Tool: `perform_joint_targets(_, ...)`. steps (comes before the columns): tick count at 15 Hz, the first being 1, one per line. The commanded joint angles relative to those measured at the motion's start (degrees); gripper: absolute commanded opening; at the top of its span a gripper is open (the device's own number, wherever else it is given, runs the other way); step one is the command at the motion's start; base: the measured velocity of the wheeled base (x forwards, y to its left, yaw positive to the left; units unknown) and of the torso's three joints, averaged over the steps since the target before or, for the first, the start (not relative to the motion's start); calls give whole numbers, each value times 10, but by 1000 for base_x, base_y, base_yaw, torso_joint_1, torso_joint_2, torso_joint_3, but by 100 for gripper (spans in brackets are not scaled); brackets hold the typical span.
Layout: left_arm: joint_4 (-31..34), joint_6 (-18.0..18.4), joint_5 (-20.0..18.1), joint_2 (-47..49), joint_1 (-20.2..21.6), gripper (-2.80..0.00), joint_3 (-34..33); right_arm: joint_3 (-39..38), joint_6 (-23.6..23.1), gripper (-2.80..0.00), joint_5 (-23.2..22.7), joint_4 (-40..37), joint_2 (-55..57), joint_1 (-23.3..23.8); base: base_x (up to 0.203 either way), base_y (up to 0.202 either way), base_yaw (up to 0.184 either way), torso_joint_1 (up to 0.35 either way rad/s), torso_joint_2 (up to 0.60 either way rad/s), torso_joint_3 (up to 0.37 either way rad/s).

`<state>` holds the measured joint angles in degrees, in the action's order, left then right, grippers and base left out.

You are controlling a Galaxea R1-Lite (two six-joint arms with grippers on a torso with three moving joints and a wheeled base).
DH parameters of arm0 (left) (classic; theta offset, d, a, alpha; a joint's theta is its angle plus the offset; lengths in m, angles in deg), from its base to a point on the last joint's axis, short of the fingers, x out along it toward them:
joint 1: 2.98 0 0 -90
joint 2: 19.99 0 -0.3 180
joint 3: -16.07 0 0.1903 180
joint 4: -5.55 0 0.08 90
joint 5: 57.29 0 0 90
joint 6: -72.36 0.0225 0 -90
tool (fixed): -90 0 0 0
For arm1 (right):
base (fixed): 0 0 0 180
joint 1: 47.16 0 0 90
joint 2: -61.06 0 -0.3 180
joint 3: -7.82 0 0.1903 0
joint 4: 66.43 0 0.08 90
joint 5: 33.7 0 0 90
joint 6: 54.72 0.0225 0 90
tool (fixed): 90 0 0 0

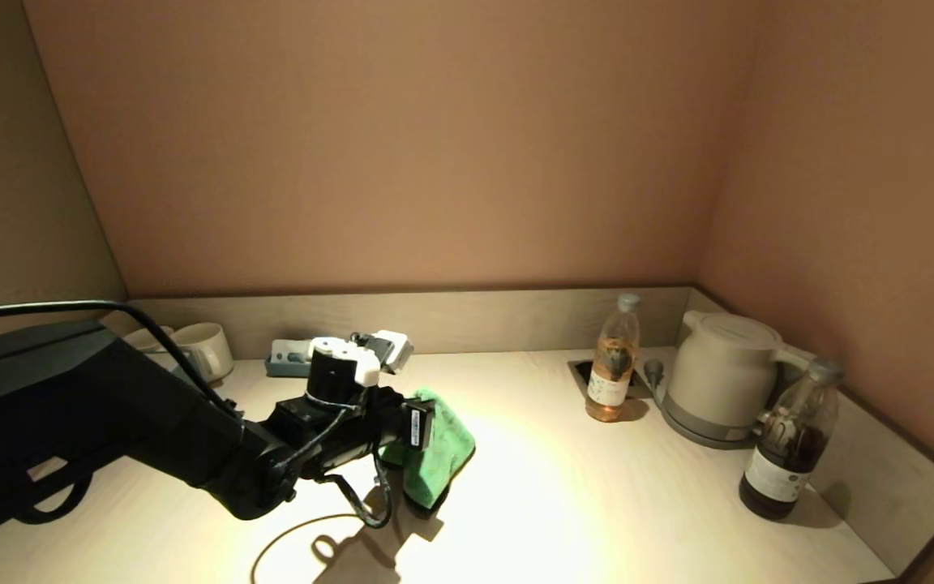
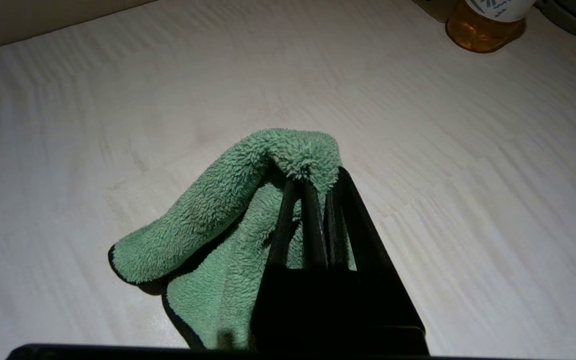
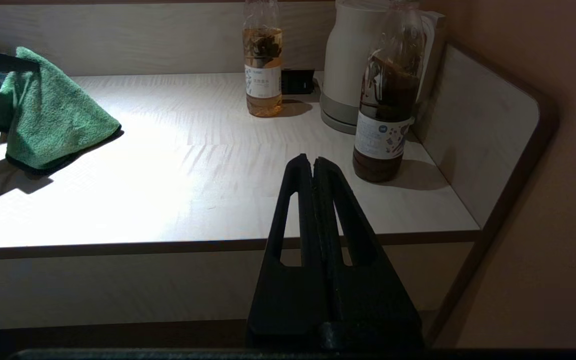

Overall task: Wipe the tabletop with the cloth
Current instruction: Sweep the stains on the table

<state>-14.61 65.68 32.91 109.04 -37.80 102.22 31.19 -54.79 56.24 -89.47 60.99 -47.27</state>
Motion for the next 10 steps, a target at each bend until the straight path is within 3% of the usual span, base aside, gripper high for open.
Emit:
perform_joint_targets(1,10,15,11,61,-19,-280,64,0,0,-280,0,0,1,-1,0,0,0,0,0,0)
perform_joint_targets(8,55,23,37,119,-63,-280,108,0,0,-280,0,0,1,-1,0,0,0,0,0,0)
perform_joint_targets(10,65,40,64,134,-68,-280,107,0,0,-280,0,0,1,0,0,0,0,0,0,0)
